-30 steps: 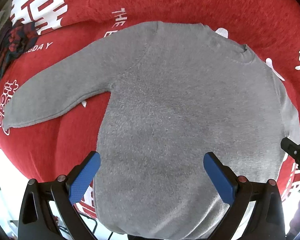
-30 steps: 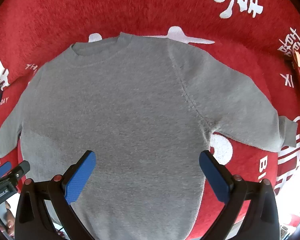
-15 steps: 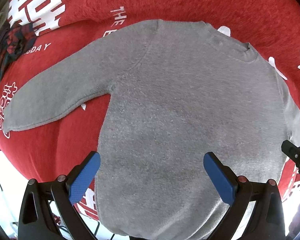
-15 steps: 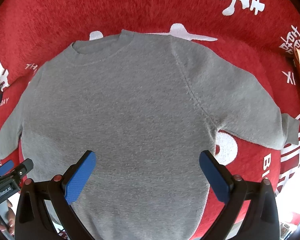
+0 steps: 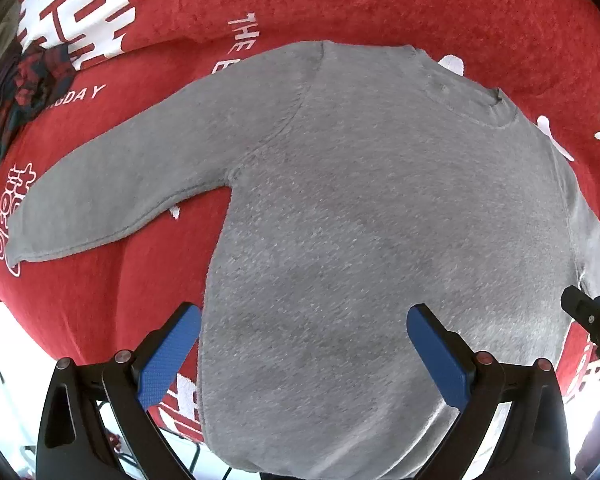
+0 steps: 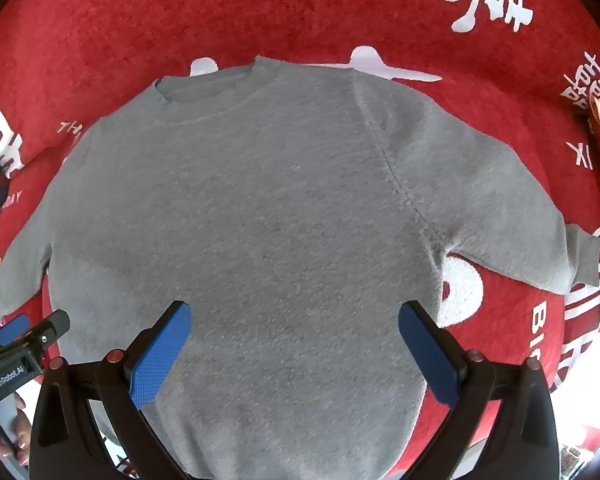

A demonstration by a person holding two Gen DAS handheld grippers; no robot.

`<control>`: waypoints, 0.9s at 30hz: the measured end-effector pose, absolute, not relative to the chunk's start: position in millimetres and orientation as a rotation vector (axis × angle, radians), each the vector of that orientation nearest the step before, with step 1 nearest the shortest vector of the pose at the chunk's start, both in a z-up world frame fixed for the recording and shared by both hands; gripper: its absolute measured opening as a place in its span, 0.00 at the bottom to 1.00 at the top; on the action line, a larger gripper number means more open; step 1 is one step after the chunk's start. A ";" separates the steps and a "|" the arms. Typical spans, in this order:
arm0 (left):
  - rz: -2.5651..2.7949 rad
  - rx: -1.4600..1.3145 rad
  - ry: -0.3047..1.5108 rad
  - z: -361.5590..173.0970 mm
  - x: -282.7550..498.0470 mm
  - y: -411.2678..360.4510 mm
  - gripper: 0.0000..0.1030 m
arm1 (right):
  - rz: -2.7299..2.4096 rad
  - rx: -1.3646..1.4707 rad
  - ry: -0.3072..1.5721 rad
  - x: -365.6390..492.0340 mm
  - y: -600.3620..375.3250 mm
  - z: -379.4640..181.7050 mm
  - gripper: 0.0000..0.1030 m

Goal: Fold small clothes
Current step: 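Grasp the sweater sleeve cuff with the left gripper and lift it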

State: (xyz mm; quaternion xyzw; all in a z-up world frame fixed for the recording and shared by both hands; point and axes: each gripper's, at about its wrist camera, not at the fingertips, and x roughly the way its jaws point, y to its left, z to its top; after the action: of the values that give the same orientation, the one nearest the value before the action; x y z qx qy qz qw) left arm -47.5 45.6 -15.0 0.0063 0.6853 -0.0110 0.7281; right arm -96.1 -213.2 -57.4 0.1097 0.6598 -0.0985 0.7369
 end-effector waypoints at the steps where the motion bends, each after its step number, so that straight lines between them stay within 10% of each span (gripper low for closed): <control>1: -0.024 0.013 1.511 -15.0 -47.3 45.3 1.00 | -0.216 0.240 1.448 -96.6 -211.7 -57.0 1.00; 27: 0.166 -0.775 1.252 -56.7 -64.4 305.9 1.00 | 0.050 0.117 1.438 -105.0 -74.1 -64.6 1.00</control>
State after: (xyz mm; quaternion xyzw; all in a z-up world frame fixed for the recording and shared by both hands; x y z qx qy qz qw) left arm -64.4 305.9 -56.7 -0.3532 0.5701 0.0757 0.7379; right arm -105.0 -74.1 -64.6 0.0537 0.6582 0.0231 0.7506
